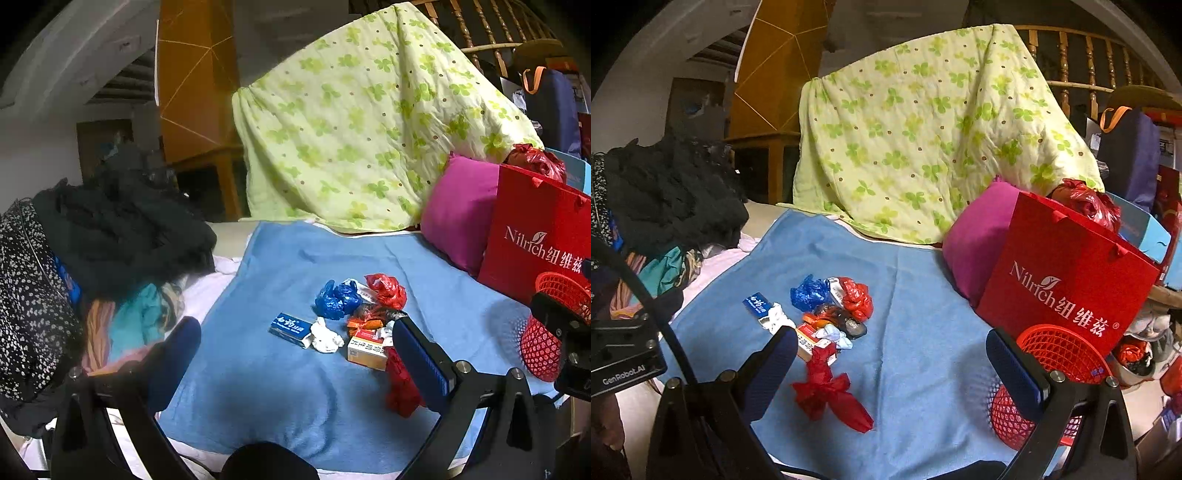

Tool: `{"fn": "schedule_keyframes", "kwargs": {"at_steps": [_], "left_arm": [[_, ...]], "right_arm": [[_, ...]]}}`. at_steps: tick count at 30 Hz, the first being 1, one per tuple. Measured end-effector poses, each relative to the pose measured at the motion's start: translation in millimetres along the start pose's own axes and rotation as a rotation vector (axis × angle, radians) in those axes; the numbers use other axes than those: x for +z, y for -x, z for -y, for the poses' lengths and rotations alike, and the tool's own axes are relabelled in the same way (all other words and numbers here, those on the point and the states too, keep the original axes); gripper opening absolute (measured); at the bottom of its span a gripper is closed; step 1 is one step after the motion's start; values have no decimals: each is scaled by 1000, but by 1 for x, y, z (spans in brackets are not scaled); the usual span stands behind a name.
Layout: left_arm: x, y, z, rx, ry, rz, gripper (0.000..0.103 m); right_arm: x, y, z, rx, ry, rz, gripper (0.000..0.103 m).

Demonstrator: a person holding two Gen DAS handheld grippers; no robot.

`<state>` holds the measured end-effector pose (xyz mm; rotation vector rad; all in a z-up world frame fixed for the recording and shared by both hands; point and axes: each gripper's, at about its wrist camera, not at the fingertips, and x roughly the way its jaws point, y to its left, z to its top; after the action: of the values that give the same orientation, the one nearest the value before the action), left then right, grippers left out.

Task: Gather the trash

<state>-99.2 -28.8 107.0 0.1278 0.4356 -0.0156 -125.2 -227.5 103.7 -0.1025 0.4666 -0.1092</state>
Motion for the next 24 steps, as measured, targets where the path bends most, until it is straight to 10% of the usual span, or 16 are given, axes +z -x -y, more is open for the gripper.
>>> {"fn": "schedule_keyframes", "kwargs": {"at_steps": [24], "left_arm": [[-4,3,11,24,-34,5,103]], "right_arm": [[-4,12,6,8,-18,30,103]]}}
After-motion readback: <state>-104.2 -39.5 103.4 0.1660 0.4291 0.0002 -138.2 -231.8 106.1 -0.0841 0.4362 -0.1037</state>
